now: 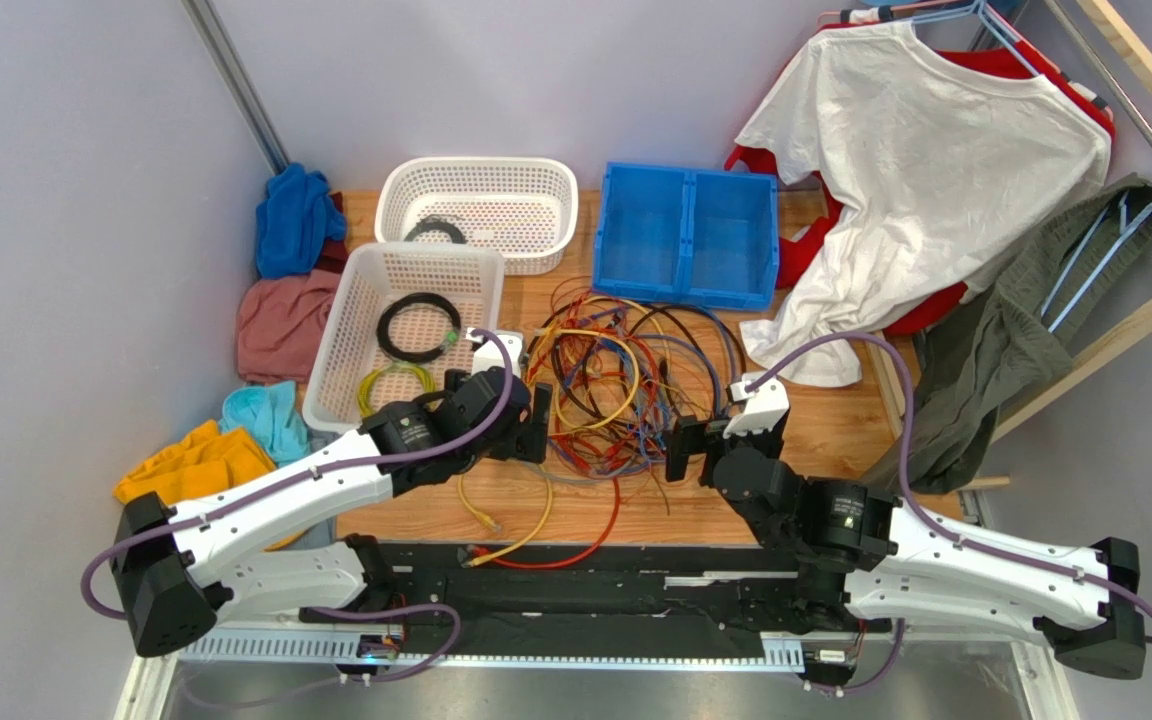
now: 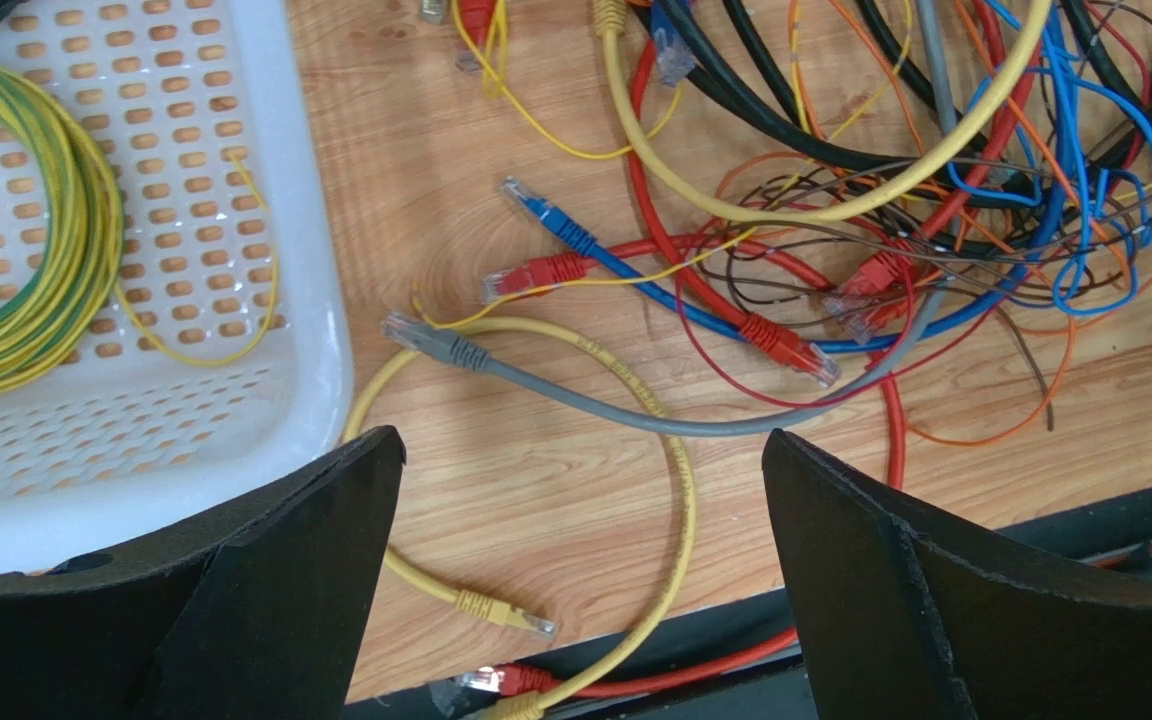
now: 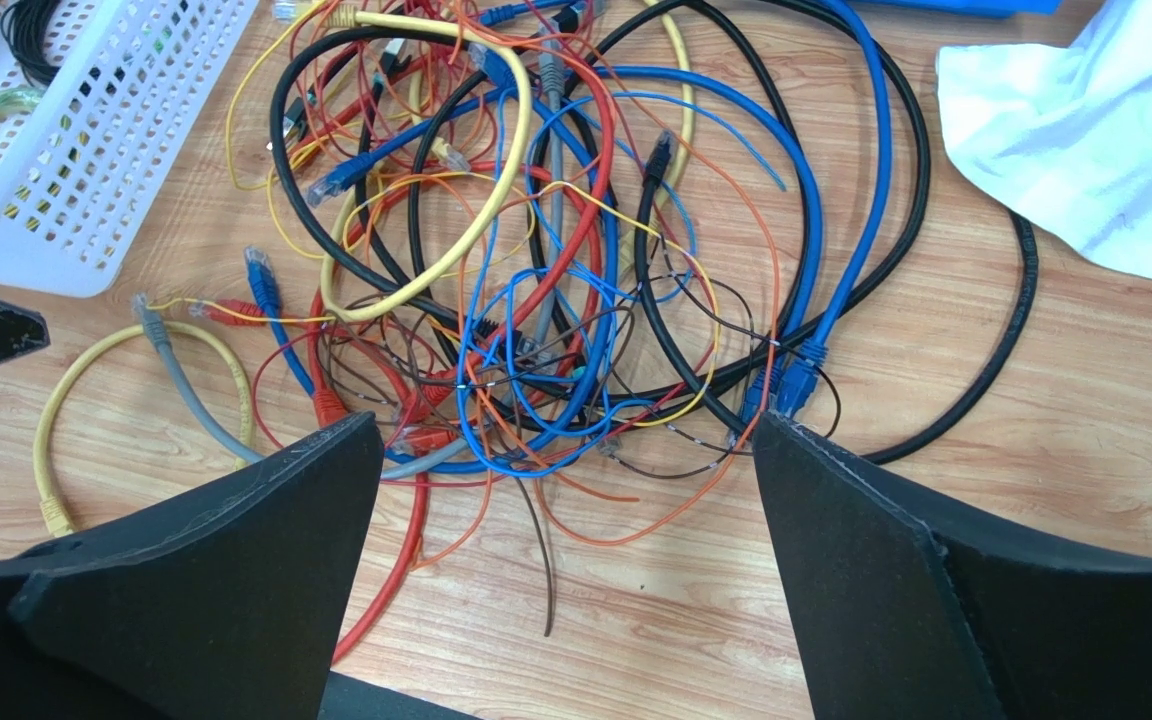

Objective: Untangle the cables

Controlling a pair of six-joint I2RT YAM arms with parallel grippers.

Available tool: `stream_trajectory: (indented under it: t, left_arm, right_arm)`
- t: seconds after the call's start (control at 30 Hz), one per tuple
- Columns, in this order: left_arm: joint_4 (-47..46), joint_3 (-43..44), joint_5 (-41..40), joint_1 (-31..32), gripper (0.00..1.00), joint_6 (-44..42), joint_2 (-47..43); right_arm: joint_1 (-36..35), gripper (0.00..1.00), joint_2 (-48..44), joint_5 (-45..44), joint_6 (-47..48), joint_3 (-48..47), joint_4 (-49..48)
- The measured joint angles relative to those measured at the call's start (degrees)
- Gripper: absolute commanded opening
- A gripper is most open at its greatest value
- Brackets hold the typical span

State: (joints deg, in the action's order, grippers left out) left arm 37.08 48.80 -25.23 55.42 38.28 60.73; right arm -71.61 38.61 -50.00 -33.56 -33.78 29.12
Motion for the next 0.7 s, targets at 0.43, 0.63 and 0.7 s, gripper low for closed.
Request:
stream_trajectory:
  t: [0.43,0.63,0.7]
  left_arm:
    - [-7.3,0.8,4.9,0.0,0.99,-1.2,4.3]
    - [-10.8,0.3,6.8,0.0,0.90,-1.5,4.0]
    - [-13.5,0.3,8.3,0.0,0.87,-2.3,4.0]
  right_arm:
    - [0.1,0.70,4.0,-1.4,-1.7,0.5,0.6]
    - [0.1,0.75,2.1,0.2,-3.4,2.9,0.3]
    - [0.2,0.77,-0.3,0.7,-4.0,4.3,0.6]
